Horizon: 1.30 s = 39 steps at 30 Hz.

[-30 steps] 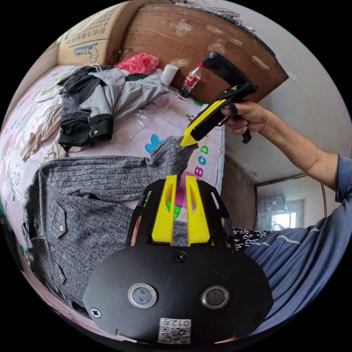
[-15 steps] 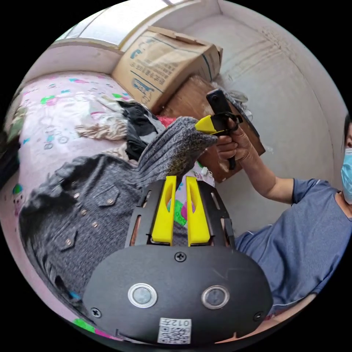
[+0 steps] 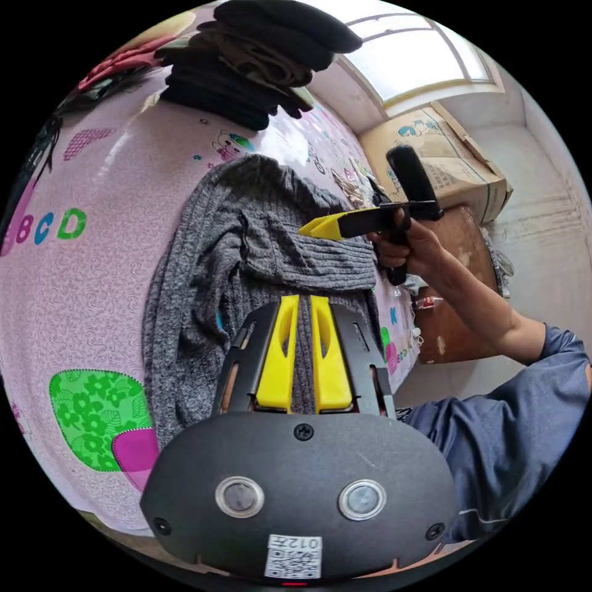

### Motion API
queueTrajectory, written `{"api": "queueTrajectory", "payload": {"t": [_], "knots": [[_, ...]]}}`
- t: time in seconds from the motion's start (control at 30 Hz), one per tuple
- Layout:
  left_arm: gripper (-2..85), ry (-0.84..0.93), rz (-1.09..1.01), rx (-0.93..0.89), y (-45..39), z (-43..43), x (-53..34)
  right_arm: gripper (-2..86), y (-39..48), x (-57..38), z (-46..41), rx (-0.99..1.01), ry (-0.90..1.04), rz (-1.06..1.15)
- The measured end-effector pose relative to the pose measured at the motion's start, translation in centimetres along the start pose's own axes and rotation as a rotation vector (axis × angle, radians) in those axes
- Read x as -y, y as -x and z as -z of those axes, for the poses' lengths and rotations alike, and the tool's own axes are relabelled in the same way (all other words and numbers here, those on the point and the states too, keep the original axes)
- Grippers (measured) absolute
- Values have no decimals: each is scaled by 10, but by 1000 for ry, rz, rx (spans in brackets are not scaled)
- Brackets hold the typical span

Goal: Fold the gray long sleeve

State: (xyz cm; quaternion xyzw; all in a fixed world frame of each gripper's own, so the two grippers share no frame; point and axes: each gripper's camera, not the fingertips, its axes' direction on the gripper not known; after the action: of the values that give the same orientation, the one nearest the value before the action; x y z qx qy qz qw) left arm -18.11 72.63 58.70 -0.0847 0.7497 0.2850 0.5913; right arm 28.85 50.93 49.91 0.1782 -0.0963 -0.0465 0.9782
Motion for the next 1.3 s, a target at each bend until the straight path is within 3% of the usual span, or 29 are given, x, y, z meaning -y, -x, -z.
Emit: {"api": "queueTrajectory", "payload": {"t": [0.07,0.23,0.43,0.6,0.7,0.83,0.9,1.07,1.13,1.3], "knots": [[13,3,-35,76,-11,-4,13,102,0,-20,18,-62,-90,27],[12,51,-195,309,-45,-32,84,58,-60,-103,69,-499,-162,-94],[7,255,-294,353,-63,-106,141,20,-127,-145,58,-568,-89,-237],[4,315,-251,496,-60,-136,151,5,-149,-122,7,-711,21,-170],[4,299,-191,449,-56,-131,158,3,-160,-117,17,-764,37,-228],[8,77,-312,388,-97,-84,187,7,-133,-104,70,-704,-193,-112],[12,79,-373,406,-112,-89,218,13,-142,-80,83,-626,-238,-103],[42,249,-357,514,-112,-153,302,66,-218,-13,86,-317,-200,-261],[61,402,-273,438,-94,-185,325,80,-259,-4,83,-212,-188,-386],[65,527,-216,359,-80,-214,332,81,-308,-3,68,28,-113,-488]]}}
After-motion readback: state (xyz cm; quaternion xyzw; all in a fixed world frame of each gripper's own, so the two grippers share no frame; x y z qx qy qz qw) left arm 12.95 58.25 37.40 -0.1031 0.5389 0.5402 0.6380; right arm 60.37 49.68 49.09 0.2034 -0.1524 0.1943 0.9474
